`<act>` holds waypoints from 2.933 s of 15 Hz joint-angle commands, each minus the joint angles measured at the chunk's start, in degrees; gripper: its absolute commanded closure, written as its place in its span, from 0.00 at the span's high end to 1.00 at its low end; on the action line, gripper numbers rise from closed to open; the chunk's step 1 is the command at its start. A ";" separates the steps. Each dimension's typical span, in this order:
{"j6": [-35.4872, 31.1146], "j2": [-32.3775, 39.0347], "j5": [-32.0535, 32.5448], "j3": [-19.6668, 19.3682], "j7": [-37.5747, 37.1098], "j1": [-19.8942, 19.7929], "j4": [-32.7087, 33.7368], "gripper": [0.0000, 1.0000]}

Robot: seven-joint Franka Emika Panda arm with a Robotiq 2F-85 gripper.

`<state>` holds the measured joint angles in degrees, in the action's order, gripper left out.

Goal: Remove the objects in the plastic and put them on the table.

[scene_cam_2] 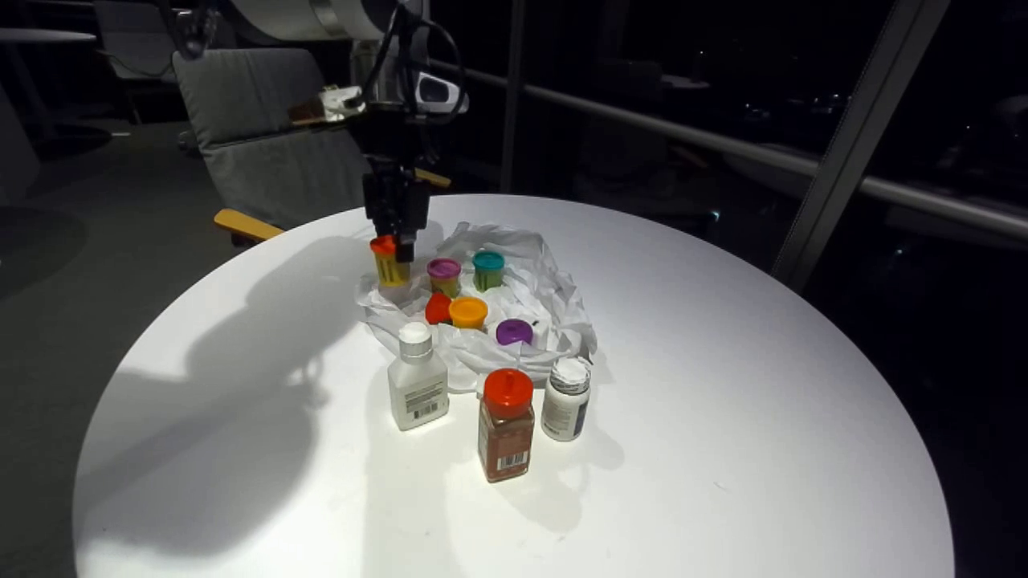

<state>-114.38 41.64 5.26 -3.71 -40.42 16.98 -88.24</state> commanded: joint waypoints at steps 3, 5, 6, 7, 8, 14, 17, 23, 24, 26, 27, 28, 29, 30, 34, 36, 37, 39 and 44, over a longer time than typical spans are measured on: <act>-8.27 2.66 3.81 1.71 4.64 0.68 -4.14 0.28; -10.64 2.90 3.33 3.35 10.21 0.25 -5.82 0.28; -11.66 2.41 3.07 3.94 12.79 0.24 -7.13 0.28; -13.39 1.58 3.41 3.95 14.31 0.71 -8.77 0.28; -14.63 0.25 3.80 3.66 14.66 1.33 -10.45 0.28; -24.88 -6.11 7.30 -1.96 3.13 6.08 -17.56 0.28; -24.80 -8.61 6.76 -2.06 0.60 5.83 -19.80 0.28; -20.96 -13.12 4.78 1.30 2.31 3.50 -25.40 0.28; -20.91 -12.68 5.28 1.24 1.83 3.66 -25.64 0.28; -21.05 -11.30 5.29 1.48 2.01 3.43 -25.73 0.28; -21.02 -10.41 5.44 1.57 2.49 3.38 -25.46 0.28; -21.40 -9.47 6.06 1.22 2.31 3.61 -25.18 0.28; -21.53 -8.68 6.50 0.98 2.31 3.71 -24.89 0.28; -21.38 -7.68 6.62 0.85 2.40 3.67 -24.35 0.28; -21.20 -4.76 5.93 0.90 3.35 3.19 -22.90 0.78; -22.39 -6.34 6.79 -0.03 2.35 3.60 -24.17 0.86; -23.16 -7.97 7.30 -0.57 2.09 3.74 -25.16 0.95; -22.34 -10.37 9.72 -2.27 1.83 4.33 -25.08 1.00; -20.03 -9.73 14.07 -2.86 4.12 2.09 -20.72 1.00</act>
<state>-134.59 31.94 18.78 -7.44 -35.88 19.82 -108.99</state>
